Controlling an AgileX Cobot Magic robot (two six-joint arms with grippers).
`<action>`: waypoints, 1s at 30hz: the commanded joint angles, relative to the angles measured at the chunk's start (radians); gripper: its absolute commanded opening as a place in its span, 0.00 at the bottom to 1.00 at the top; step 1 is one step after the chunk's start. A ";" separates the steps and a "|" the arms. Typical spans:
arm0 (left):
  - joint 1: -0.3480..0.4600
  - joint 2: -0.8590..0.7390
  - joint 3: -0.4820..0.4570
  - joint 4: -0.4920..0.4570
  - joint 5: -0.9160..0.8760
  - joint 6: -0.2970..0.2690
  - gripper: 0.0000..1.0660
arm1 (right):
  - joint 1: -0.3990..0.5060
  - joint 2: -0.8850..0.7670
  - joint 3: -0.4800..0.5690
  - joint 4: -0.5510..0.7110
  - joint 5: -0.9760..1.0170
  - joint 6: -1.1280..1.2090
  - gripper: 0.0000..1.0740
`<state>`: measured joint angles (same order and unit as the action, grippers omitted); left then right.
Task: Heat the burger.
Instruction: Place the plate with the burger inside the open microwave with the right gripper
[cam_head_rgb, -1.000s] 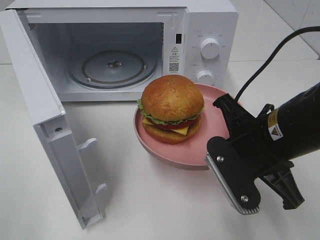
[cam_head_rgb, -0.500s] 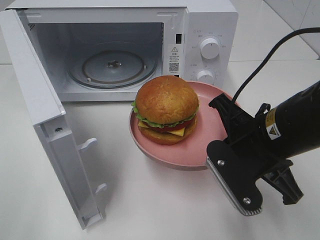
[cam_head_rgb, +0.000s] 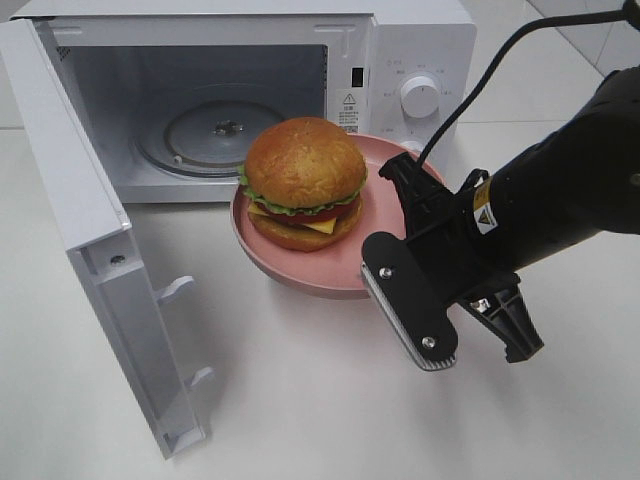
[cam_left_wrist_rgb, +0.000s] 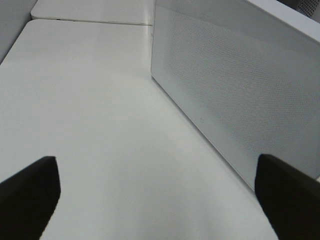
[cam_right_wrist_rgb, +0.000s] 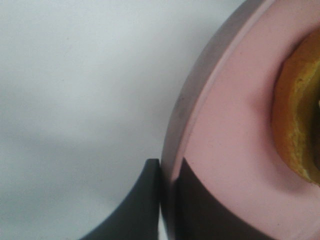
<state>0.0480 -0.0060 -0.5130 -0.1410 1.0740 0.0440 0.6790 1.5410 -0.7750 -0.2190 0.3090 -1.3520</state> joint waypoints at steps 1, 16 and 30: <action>0.000 -0.016 -0.001 -0.004 -0.008 0.001 0.92 | 0.037 0.020 -0.040 -0.001 -0.068 0.020 0.00; 0.000 -0.016 -0.001 -0.004 -0.008 0.001 0.92 | 0.075 0.127 -0.172 0.005 -0.064 0.060 0.00; 0.000 -0.016 -0.001 -0.004 -0.008 0.001 0.92 | 0.075 0.233 -0.321 0.007 -0.025 0.124 0.00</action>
<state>0.0480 -0.0060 -0.5130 -0.1410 1.0740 0.0440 0.7530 1.7830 -1.0800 -0.2130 0.3290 -1.2410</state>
